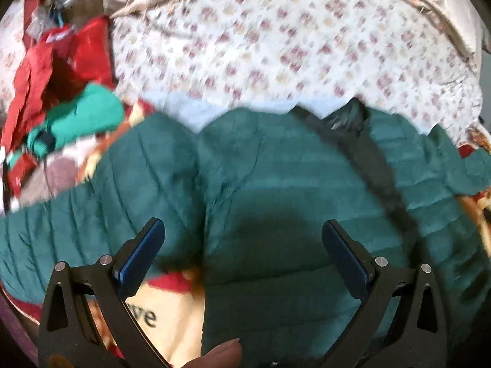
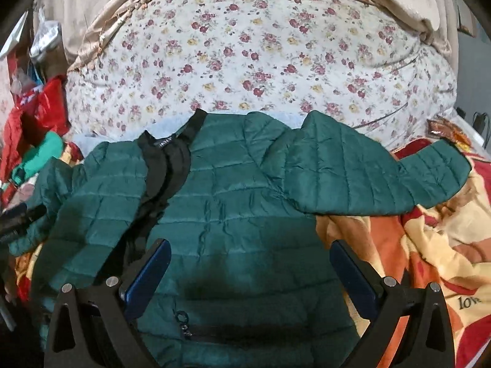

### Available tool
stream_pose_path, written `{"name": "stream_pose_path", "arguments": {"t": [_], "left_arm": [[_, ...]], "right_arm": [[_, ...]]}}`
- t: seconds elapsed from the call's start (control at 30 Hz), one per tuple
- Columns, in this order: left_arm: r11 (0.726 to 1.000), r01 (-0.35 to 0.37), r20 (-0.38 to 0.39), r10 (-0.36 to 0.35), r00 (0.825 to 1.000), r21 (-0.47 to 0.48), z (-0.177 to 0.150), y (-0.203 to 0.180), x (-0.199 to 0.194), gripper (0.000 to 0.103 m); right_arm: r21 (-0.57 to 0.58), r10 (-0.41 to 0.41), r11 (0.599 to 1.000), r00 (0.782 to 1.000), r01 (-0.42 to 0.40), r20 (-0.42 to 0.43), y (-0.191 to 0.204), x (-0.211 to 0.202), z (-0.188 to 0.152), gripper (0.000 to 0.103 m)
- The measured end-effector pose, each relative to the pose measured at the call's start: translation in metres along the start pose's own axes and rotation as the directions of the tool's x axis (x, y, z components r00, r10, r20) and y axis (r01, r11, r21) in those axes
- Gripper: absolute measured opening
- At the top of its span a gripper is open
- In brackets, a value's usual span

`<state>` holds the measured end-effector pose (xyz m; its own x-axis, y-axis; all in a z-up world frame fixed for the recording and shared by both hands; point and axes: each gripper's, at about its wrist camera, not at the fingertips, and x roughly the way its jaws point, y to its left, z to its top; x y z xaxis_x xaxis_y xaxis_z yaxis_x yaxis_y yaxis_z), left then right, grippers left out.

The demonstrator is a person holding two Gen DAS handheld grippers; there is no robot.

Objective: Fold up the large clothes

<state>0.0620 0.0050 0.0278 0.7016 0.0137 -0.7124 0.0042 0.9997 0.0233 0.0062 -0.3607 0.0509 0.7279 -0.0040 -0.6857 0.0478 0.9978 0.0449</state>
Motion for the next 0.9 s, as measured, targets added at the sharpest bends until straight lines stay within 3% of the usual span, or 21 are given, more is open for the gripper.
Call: {"name": "stream_pose_path", "arguments": {"t": [0.07, 0.1, 0.63, 0.9], "left_arm": [[0.997, 0.029, -0.146, -0.038, 0.989, -0.068, -0.010, 0.006, 0.022, 0.103], [0.994, 0.054, -0.160, -0.070, 0.985, -0.098, -0.010, 0.009, 0.025, 0.103], [0.999, 0.025, -0.059, -0.027, 0.998, -0.047, -0.006, 0.004, 0.013, 0.103], [0.998, 0.024, -0.059, -0.028, 0.998, -0.064, -0.005, 0.007, 0.011, 0.103]], "right_arm": [[-0.009, -0.019, 1.000, 1.000, 0.019, 0.001, 0.001, 0.001, 0.000, 0.103], [-0.015, -0.027, 1.000, 1.000, 0.027, 0.000, 0.002, 0.002, 0.000, 0.103], [-0.054, -0.067, 0.996, 0.998, 0.067, 0.001, 0.010, 0.005, -0.003, 0.103], [-0.057, -0.067, 0.996, 0.998, 0.067, 0.000, 0.009, 0.005, -0.003, 0.103]]}}
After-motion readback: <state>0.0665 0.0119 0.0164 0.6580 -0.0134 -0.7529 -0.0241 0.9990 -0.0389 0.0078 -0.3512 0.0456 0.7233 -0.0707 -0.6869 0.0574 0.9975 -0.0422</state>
